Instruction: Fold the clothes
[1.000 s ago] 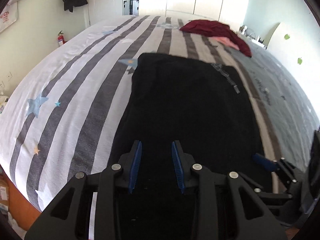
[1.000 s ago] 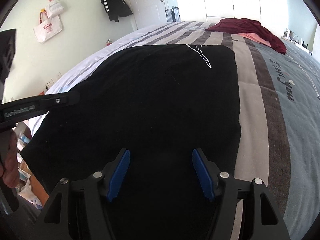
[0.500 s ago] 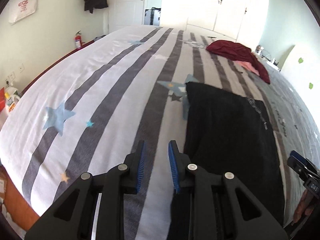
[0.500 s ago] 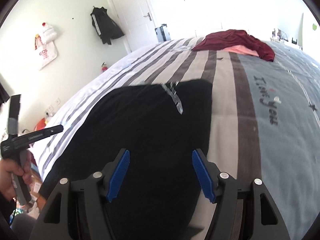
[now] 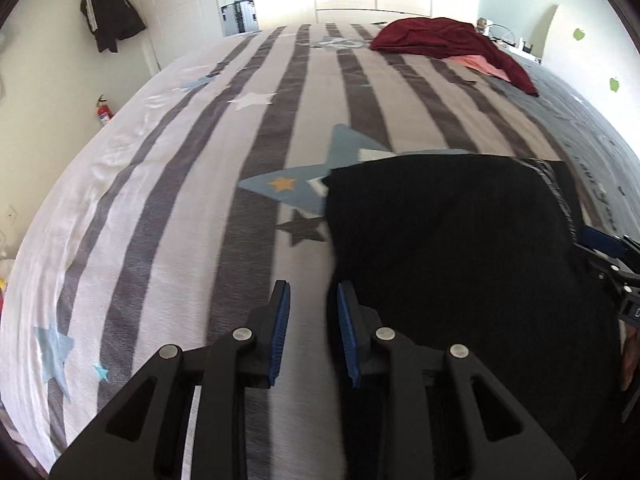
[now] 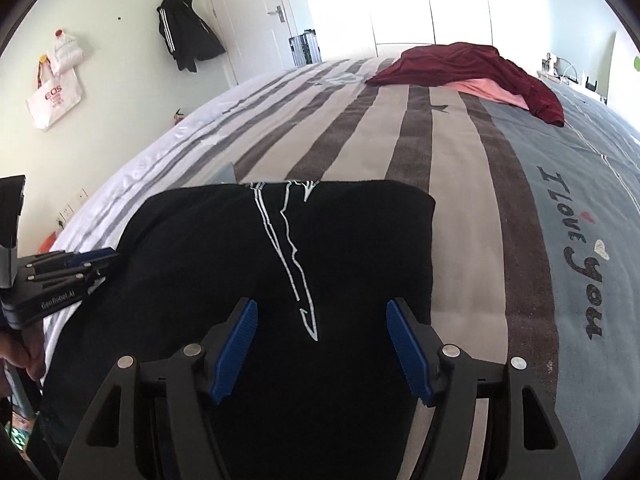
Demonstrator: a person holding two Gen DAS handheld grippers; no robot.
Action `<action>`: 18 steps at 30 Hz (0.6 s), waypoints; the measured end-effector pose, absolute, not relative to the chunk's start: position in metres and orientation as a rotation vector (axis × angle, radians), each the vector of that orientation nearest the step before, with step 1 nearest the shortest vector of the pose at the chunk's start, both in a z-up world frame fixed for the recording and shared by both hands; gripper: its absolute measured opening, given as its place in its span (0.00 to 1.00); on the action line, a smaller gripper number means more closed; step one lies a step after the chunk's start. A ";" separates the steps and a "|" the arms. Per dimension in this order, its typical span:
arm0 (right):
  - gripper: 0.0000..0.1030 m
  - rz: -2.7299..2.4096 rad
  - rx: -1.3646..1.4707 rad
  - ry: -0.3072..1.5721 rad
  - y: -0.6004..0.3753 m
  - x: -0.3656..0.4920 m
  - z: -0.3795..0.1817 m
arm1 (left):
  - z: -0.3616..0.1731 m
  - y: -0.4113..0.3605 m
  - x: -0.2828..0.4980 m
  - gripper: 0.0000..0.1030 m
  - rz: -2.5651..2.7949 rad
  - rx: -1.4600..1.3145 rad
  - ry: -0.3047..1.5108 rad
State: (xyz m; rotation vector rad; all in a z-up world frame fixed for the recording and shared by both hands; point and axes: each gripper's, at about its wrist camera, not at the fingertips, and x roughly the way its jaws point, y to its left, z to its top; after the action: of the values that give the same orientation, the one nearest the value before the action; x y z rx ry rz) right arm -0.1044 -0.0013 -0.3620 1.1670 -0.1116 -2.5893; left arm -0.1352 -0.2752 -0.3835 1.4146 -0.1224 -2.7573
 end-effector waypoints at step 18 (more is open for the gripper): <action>0.66 -2.653 1.091 -0.214 0.004 -0.153 -0.344 | -0.373 -0.228 -0.185 0.21 -2.996 1.405 -0.098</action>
State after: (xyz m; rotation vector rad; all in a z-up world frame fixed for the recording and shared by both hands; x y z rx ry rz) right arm -0.1534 0.0038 -0.3439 1.0908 -0.2145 -2.6525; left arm -0.1855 -0.2277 -0.3725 1.4050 -0.0981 -2.9962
